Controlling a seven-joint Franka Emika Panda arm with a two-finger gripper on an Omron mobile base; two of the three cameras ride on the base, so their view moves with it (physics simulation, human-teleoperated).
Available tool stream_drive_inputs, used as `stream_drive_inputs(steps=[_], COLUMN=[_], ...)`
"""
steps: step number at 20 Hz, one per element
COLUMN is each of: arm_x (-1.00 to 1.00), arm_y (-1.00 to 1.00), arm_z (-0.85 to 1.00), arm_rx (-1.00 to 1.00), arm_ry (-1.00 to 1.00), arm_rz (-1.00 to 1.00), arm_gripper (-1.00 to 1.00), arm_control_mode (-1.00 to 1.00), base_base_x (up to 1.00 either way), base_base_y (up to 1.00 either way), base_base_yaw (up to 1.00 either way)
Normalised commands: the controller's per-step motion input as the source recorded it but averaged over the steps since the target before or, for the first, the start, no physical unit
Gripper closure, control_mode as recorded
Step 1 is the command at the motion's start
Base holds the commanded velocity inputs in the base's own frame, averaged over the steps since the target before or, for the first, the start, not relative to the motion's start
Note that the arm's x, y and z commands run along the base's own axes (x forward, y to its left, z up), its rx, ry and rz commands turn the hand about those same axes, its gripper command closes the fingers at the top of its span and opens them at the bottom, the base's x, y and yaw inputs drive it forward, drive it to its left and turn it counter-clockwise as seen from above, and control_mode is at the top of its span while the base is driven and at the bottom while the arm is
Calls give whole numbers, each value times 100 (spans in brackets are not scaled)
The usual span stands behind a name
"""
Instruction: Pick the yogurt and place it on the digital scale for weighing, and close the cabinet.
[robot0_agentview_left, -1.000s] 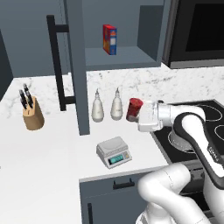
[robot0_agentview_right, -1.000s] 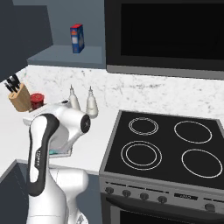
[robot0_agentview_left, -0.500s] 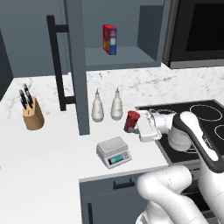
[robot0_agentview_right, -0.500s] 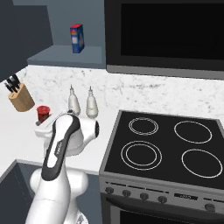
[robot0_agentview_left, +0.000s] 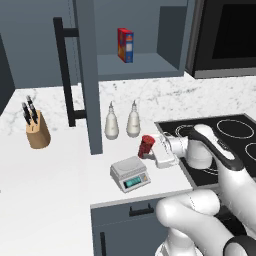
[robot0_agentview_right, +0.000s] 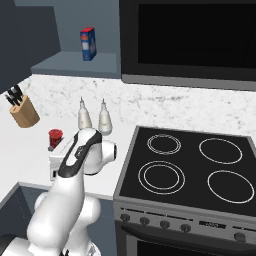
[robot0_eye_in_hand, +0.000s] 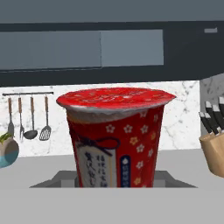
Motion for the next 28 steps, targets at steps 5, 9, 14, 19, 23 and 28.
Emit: stream_drive_inputs(steps=[5,9,14,19,23,28], arm_x=[44,43,44,8,7,18], arm_y=[4,21,10,0,12,10], arm_z=[-41,-29,-33,-30,-34,-20], arm_rx=[-3,-19,-20,-13,-9,0], arm_ry=[0,0,3,-1,0,-1], arm_rz=[4,0,0,0,0,0], arm_gripper=[100,100,100,100,100,100], arm_control_mode=[-100,-100,-100,-100,-100,-100], base_base_x=[0,0,0,0,0,0], base_base_y=[0,0,0,0,0,0], base_base_yaw=[0,0,0,0,0,0])
